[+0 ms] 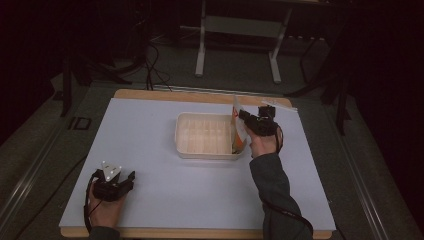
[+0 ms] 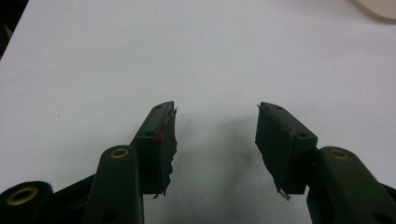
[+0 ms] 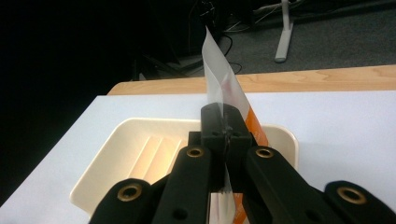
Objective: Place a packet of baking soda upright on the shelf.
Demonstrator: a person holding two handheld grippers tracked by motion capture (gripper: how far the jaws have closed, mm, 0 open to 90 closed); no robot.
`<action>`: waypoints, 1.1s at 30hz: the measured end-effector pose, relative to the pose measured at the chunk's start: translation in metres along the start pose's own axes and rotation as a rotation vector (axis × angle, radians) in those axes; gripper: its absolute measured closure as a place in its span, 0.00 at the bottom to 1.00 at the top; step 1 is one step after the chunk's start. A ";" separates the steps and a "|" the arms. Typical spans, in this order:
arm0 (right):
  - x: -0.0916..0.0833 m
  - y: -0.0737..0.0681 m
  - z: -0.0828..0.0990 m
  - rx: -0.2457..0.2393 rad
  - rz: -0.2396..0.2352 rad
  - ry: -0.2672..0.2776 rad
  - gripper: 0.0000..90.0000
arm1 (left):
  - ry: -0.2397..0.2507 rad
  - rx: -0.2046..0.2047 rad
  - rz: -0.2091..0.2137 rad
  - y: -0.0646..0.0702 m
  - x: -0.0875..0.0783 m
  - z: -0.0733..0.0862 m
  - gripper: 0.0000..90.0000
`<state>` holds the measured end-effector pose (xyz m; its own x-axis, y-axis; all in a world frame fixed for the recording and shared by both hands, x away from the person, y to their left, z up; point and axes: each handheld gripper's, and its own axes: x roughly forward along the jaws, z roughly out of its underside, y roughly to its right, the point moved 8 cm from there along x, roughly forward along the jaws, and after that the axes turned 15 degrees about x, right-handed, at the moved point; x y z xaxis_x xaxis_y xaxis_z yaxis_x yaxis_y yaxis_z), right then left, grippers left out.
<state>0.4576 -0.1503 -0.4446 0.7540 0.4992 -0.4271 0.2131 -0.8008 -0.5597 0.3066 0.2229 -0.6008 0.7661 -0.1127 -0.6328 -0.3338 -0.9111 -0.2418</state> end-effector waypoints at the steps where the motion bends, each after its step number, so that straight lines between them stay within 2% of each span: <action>1: 0.000 0.000 0.000 0.000 0.000 0.000 1.00 | 0.000 0.000 0.000 0.000 0.000 0.000 0.53; 2: -0.001 -0.001 -0.001 -0.014 0.006 -0.003 0.94 | -0.001 0.001 0.000 0.000 0.000 0.000 0.53; 3: -0.001 -0.001 -0.001 -0.014 0.006 -0.003 0.94 | 0.000 -0.001 0.001 0.000 0.000 0.000 0.53; 4: -0.001 -0.002 -0.001 -0.019 -0.002 -0.003 0.85 | 0.000 -0.001 0.000 0.000 0.000 0.000 0.53; 5: -0.001 -0.003 -0.001 -0.017 -0.008 -0.008 0.82 | 0.000 0.000 0.000 0.000 0.000 0.000 0.53; 7: -0.001 -0.003 0.000 -0.018 -0.012 -0.010 0.78 | 0.000 0.000 0.000 0.000 0.000 0.000 0.53; 8: -0.001 -0.003 0.003 -0.026 -0.017 -0.008 0.72 | 0.000 0.000 0.000 0.000 0.000 0.000 0.53; 10: -0.001 -0.004 0.005 -0.038 -0.016 -0.012 0.67 | 0.000 -0.001 0.000 0.000 0.000 0.000 0.53; 16: -0.006 -0.009 0.007 -0.082 -0.017 -0.030 0.62 | -0.002 0.000 0.000 0.000 0.000 0.000 0.53; 33: -0.035 -0.016 0.006 -0.136 -0.043 -0.057 0.59 | 0.000 0.000 -0.003 0.000 0.000 0.000 0.53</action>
<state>0.4243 -0.1527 -0.4245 0.7067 0.5488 -0.4465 0.3293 -0.8137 -0.4790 0.3066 0.2228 -0.6010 0.7670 -0.1103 -0.6321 -0.3316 -0.9115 -0.2434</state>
